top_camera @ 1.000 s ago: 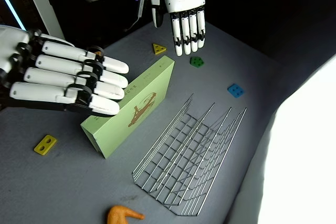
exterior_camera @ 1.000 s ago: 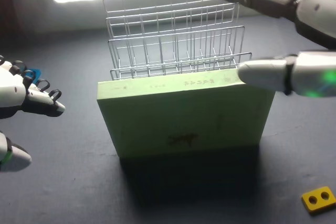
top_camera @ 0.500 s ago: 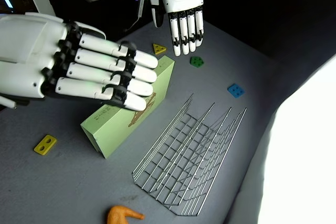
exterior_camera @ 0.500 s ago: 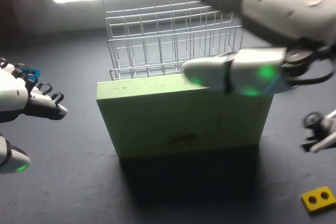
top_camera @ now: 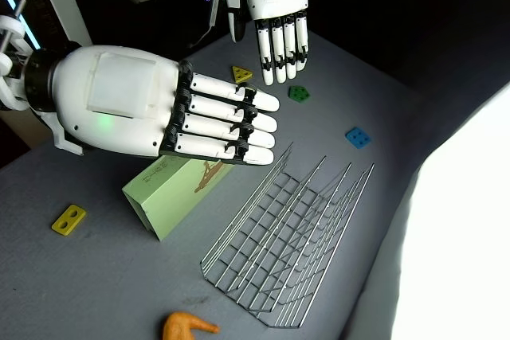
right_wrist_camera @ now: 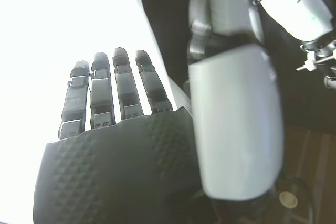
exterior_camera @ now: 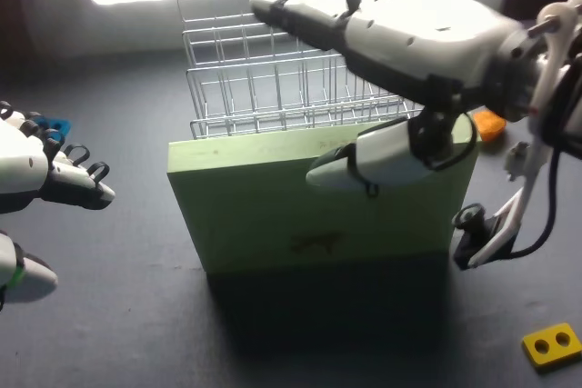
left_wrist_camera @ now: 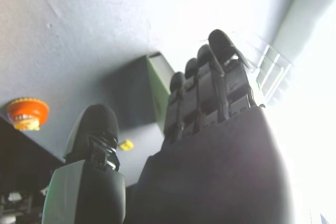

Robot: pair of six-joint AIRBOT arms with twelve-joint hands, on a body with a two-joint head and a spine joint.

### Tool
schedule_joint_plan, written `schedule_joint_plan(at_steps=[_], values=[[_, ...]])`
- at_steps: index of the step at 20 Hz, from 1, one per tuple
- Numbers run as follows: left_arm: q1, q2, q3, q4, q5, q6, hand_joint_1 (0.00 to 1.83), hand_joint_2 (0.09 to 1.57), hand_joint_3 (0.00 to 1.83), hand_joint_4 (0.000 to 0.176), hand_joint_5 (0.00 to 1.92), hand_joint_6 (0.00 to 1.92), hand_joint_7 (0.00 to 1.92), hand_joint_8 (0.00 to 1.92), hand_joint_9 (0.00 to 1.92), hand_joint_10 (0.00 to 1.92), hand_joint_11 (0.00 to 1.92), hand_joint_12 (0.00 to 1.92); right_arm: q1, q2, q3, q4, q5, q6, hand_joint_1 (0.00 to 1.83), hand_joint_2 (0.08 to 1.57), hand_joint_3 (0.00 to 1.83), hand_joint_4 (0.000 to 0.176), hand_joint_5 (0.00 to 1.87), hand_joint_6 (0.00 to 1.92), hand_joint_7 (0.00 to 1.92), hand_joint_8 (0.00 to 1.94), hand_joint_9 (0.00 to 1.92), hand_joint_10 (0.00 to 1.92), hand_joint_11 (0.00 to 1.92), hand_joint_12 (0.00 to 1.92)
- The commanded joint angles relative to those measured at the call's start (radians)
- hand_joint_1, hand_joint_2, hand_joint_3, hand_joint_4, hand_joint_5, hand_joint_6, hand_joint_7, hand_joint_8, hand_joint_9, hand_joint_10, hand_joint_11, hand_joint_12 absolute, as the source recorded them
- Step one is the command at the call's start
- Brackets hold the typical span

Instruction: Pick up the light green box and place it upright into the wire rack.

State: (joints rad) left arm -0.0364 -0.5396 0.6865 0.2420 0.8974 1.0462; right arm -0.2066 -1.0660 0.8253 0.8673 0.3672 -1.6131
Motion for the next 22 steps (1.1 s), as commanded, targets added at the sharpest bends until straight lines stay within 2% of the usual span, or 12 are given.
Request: schedule_joint_plan(at_steps=[1, 4, 5, 10, 12, 16, 18, 22], values=[[-0.008, 0.001, 0.002, 0.021, -0.062, 0.003, 0.4, 1.36, 0.01, 0.0, 0.18, 0.01, 0.18, 0.01, 0.19, 0.01, 0.0, 0.71, 0.009, -0.003, 0.006, -0.015, 0.068, 0.006, 0.9, 0.94, 0.0, 0.0, 0.0, 0.0, 0.01, 0.0, 0.01, 0.0, 0.0, 0.04], [-0.008, 0.001, 0.002, 0.021, -0.062, 0.003, 0.4, 1.37, 0.01, 0.0, 0.19, 0.01, 0.18, 0.01, 0.19, 0.01, 0.0, 0.7, 0.005, -0.033, 0.031, 0.102, 0.027, -0.059, 0.87, 0.94, 0.0, 0.0, 0.0, 0.0, 0.0, 0.0, 0.0, 0.0, 0.0, 0.0], [-0.008, 0.001, 0.003, 0.021, -0.062, 0.003, 0.37, 1.4, 0.03, 0.0, 0.19, 0.01, 0.18, 0.0, 0.17, 0.0, 0.0, 0.68, 0.005, -0.036, 0.034, 0.117, 0.018, -0.068, 0.94, 0.93, 0.0, 0.0, 0.0, 0.0, 0.0, 0.0, 0.0, 0.0, 0.0, 0.0], [-0.01, 0.0, -0.003, 0.021, -0.062, 0.002, 0.4, 1.4, 0.02, 0.0, 0.19, 0.0, 0.18, 0.01, 0.19, 0.01, 0.0, 0.74, -0.014, -0.047, 0.034, 0.121, 0.009, -0.093, 1.01, 0.92, 0.0, 0.0, 0.0, 0.0, 0.0, 0.0, 0.0, 0.0, 0.0, 0.0], [-0.01, 0.0, -0.007, 0.021, -0.062, 0.002, 0.36, 1.4, 0.02, 0.0, 0.18, 0.0, 0.21, 0.01, 0.2, 0.01, 0.0, 0.73, -0.023, -0.054, 0.034, 0.121, 0.025, -0.104, 1.06, 0.92, 0.0, 0.0, 0.0, 0.0, 0.0, 0.0, 0.0, 0.0, 0.0, 0.0], [-0.01, 0.001, -0.019, 0.021, -0.062, 0.002, 0.3, 1.38, 0.0, 0.0, 0.16, 0.0, 0.2, 0.0, 0.2, 0.0, 0.0, 0.67, -0.034, -0.067, 0.038, 0.121, 0.027, -0.107, 1.03, 0.94, 0.0, 0.0, 0.0, 0.0, 0.0, 0.0, 0.0, 0.0, 0.0, 0.0], [-0.011, 0.001, -0.022, 0.021, -0.062, 0.002, 0.32, 1.37, 0.0, 0.0, 0.15, 0.0, 0.19, 0.0, 0.2, 0.0, 0.0, 0.65, -0.042, -0.071, 0.04, 0.121, 0.035, -0.107, 1.09, 0.93, 0.0, 0.0, 0.0, 0.0, 0.01, 0.0, 0.0, 0.0, 0.0, 0.0], [-0.01, 0.001, -0.022, 0.021, -0.062, 0.002, 0.32, 1.37, 0.0, 0.0, 0.16, 0.0, 0.21, 0.0, 0.2, 0.0, 0.0, 0.64, -0.05, -0.08, 0.048, 0.121, 0.042, -0.107, 1.06, 0.96, 0.01, 0.0, 0.04, 0.02, 0.09, 0.03, 0.04, 0.02, 0.02, 0.01]])
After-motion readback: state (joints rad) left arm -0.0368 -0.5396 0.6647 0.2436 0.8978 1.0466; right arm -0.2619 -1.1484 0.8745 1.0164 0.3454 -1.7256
